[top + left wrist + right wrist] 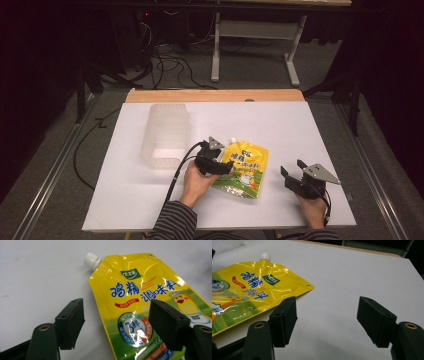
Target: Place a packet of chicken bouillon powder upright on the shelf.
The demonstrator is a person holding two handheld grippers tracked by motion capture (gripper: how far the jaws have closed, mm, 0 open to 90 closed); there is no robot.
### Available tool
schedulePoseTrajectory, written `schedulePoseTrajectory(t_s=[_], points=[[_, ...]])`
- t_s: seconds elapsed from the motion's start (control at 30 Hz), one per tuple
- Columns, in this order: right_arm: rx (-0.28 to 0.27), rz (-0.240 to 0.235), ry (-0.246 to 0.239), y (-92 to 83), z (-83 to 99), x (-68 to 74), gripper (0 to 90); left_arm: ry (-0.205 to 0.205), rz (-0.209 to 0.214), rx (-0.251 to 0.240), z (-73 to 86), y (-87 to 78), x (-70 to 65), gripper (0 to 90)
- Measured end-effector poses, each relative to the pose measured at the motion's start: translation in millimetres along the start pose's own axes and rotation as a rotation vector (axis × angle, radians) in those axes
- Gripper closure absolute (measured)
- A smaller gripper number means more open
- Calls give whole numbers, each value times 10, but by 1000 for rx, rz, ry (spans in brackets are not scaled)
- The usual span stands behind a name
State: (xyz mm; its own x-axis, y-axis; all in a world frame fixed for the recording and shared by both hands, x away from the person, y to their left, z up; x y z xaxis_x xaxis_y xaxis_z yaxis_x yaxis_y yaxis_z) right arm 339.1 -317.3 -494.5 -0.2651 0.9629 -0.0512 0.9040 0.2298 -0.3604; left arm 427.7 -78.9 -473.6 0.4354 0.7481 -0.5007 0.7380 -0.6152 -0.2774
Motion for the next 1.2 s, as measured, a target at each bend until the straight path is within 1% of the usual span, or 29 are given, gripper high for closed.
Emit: schedulePoseTrajectory(t_s=[0.1,0.27,0.3,0.4,0.43,0.47,0.5,0.57,0.63,0.67,0.7,0.73,0.77,0.8,0.87,0.93,0.97,1.07,1.2], points=[[-1,-2,-6,2,-1,0,328,-22,-16,12,19,75,16,288],[-2,-4,-9,2,-1,1,329,-19,-26,31,72,150,18,287],[-1,-3,-7,2,0,2,328,-16,-30,43,106,181,24,287],[-7,1,-2,-6,0,1,328,-9,-31,52,143,205,24,300],[-6,0,1,-6,0,1,328,-6,-28,69,178,222,10,306],[-5,0,1,-6,0,3,328,-6,-28,69,178,222,10,306],[-6,1,-2,-6,0,3,328,10,-23,75,208,227,1,310],[-5,1,-7,-2,0,4,328,6,-22,76,222,234,-5,320],[-6,2,-2,-6,1,6,327,2,-21,77,223,236,-6,327],[-10,1,-5,-8,0,3,328,4,-25,75,227,238,-11,329],[-10,2,-4,-9,0,2,327,13,-28,73,231,242,-15,337],[-10,1,-4,-8,0,2,328,25,-28,76,238,246,-21,346],[-9,1,-4,-7,0,2,328,25,-31,82,238,247,-24,357],[-8,1,-4,-6,0,2,328,23,-37,82,236,251,-26,364],[-5,0,-1,-4,0,2,328,41,-49,79,245,260,-32,391],[-6,2,-3,-5,0,3,328,46,-54,79,250,261,-44,423],[-8,5,-5,-7,1,3,328,55,-59,78,258,259,-47,439],[-7,8,-6,-5,0,2,327,60,-66,81,269,255,-77,515],[-9,8,-5,-8,1,4,328,59,-61,79,278,248,-93,604]])
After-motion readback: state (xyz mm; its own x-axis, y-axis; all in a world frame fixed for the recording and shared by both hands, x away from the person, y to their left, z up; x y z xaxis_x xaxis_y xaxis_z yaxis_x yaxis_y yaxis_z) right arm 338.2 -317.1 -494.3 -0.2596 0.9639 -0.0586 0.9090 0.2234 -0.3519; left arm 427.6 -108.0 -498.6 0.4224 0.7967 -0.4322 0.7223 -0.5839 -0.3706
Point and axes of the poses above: each handheld gripper's, and its own axes: y roughly forward along the jaws, z roughly out of its underside, x roughly to its left, the point moved 4 cm from there along y, roughly forward along the jaws, and after that the axes turned 5 degrees about -x, right-handed, at the moved point
